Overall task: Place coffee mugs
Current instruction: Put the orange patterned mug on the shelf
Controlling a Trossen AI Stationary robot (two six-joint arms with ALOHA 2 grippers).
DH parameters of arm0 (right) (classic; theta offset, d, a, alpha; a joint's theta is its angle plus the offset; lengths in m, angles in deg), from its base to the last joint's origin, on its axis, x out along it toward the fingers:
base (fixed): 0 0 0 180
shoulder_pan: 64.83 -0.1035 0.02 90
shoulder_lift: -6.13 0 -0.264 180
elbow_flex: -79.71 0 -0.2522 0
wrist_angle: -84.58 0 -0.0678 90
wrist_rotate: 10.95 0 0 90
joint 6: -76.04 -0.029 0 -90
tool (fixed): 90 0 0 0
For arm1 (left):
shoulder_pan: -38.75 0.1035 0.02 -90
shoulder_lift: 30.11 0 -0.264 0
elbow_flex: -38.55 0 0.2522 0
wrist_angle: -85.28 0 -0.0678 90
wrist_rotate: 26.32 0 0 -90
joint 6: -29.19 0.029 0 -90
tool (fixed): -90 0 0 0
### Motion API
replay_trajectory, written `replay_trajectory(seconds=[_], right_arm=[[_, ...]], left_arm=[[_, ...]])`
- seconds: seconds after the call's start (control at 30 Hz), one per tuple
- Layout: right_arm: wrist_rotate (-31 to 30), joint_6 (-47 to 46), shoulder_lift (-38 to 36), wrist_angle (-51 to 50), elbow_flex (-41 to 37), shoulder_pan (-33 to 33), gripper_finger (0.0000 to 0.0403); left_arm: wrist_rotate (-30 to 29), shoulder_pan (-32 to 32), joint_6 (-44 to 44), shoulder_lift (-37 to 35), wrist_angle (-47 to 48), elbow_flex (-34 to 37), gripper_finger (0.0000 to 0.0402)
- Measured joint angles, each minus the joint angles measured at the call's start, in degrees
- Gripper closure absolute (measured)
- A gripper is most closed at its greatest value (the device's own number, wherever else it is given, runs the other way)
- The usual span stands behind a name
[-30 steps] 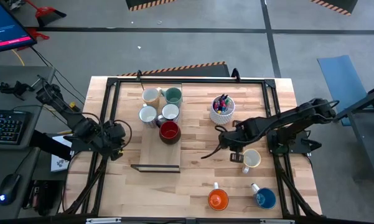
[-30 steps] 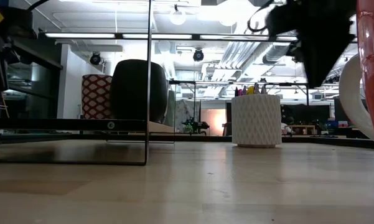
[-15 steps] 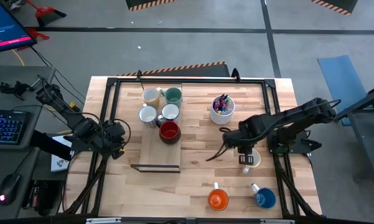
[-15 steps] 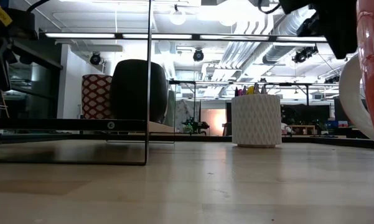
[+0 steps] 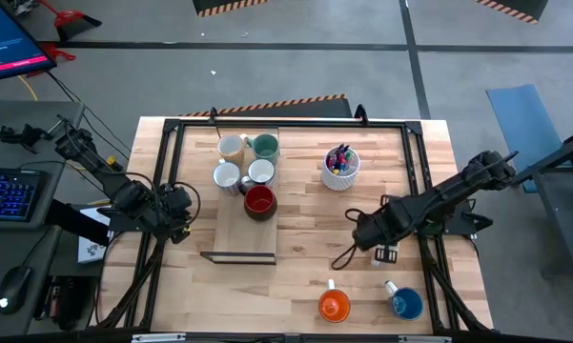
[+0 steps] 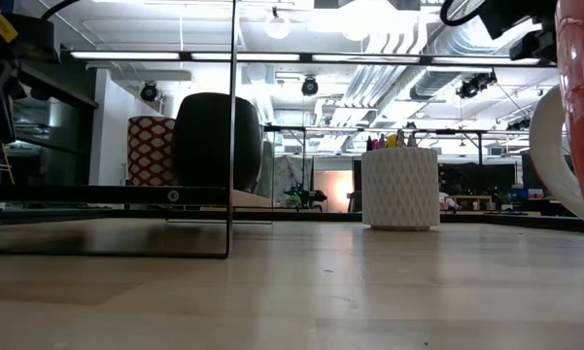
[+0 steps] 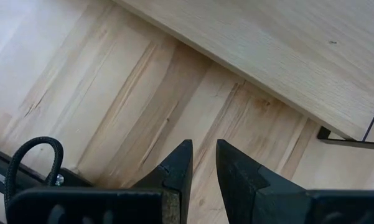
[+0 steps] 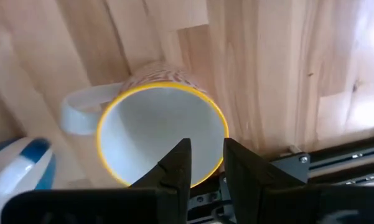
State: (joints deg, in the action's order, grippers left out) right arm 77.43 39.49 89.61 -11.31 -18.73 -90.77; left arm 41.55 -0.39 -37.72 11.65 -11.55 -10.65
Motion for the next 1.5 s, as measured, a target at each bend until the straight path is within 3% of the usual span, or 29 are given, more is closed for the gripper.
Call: replay_trajectory(seconds=[0.17,0.83,1.07,1.2,1.3,1.5], right_arm=[[-3.8,-3.9,0.0,0.5,-2.2,-1.7,0.0331],[-4.0,-4.7,0.0,13.1,-16.5,-1.9,0.0332],[-6.2,-3.2,-0.3,13.6,-16.2,-1.9,0.0392],[-6.3,-2.6,-0.3,15.7,-15.6,-1.8,0.0396],[-10.4,-2.0,0.2,17.8,-13.0,-1.6,0.0400],[-24.3,3.5,0.1,19.4,-4.8,0.9,0.0402]], left_arm=[[0.0,0.0,0.0,0.0,0.0,0.0,0.0339],[0.1,0.0,0.0,0.0,0.0,0.0,0.0339],[0.1,0.0,-0.3,0.0,-0.1,0.0,0.0339],[0.1,0.0,-0.3,0.0,0.0,0.0,0.0339],[0.1,0.0,-0.3,0.0,-0.1,0.0,0.0339],[0.1,0.0,-0.4,0.0,-0.1,0.0,0.0339]])
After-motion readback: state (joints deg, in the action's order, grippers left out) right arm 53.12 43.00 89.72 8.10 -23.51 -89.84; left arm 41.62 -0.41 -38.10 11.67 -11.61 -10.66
